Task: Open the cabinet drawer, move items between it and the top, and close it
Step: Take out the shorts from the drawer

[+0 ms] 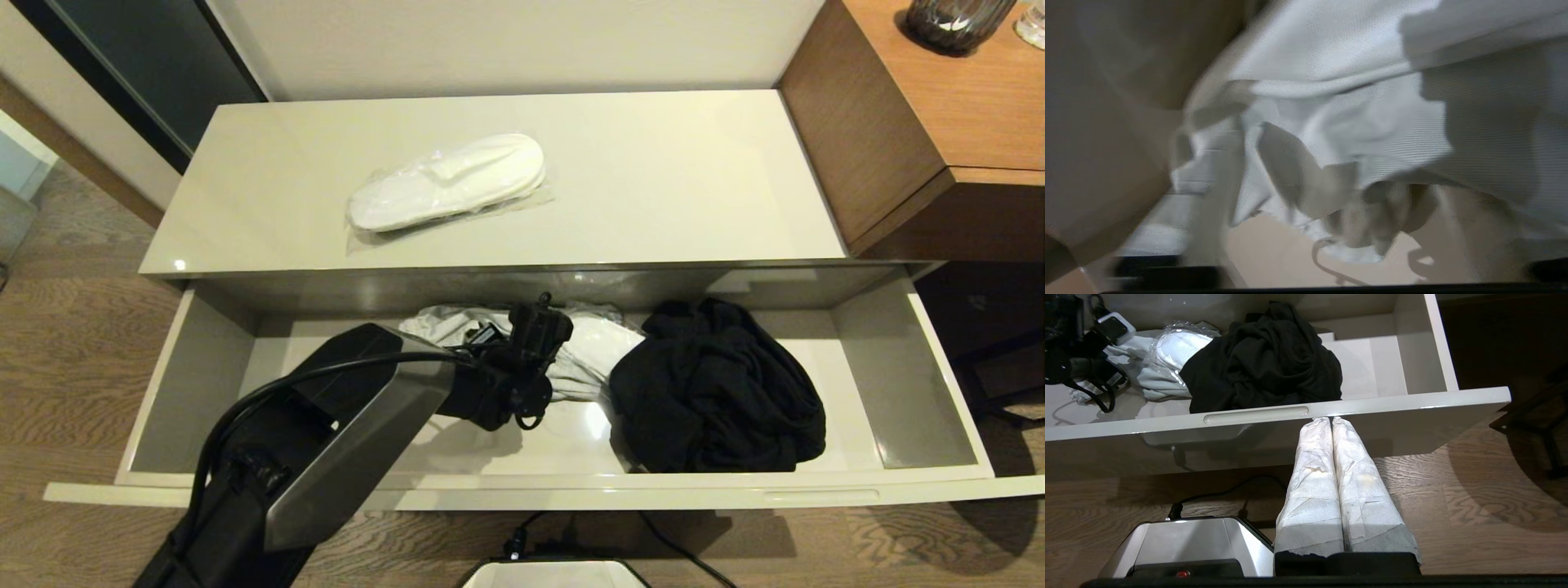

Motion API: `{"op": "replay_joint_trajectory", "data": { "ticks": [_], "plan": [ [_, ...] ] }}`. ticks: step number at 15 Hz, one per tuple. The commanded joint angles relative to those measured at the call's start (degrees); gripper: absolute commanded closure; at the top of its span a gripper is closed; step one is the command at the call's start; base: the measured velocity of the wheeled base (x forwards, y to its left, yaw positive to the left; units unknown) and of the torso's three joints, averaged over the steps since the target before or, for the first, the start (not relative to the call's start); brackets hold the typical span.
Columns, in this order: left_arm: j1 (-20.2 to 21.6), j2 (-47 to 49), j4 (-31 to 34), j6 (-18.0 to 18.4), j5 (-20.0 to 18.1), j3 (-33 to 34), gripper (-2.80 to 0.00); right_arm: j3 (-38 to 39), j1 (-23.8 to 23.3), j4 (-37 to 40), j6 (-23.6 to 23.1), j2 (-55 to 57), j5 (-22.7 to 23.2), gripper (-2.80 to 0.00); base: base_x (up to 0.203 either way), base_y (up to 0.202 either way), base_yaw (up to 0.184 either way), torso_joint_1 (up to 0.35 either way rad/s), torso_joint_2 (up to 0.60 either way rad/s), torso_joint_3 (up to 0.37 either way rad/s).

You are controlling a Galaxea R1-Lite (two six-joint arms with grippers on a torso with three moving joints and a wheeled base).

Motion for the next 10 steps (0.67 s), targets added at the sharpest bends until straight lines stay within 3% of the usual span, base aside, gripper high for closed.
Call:
{"op": "replay_joint_trajectory", "data": {
  "ticks": [1, 10],
  "plan": [
    [0.0, 0.5, -0.3, 0.2, 0.3, -0.4, 0.0, 0.0, -0.1, 0.0, 0.0, 0.1, 0.0, 0.0, 0.0, 0.0, 0.0, 0.0, 0.0, 0.0],
    [0.1, 0.3, -1.2, 0.2, 0.3, -2.0, 0.0, 0.0, -0.1, -0.1, -0.1, 0.1, 0.0, 0.0, 0.0, 0.0, 0.0, 0.0, 0.0, 0.0]
  ]
}}
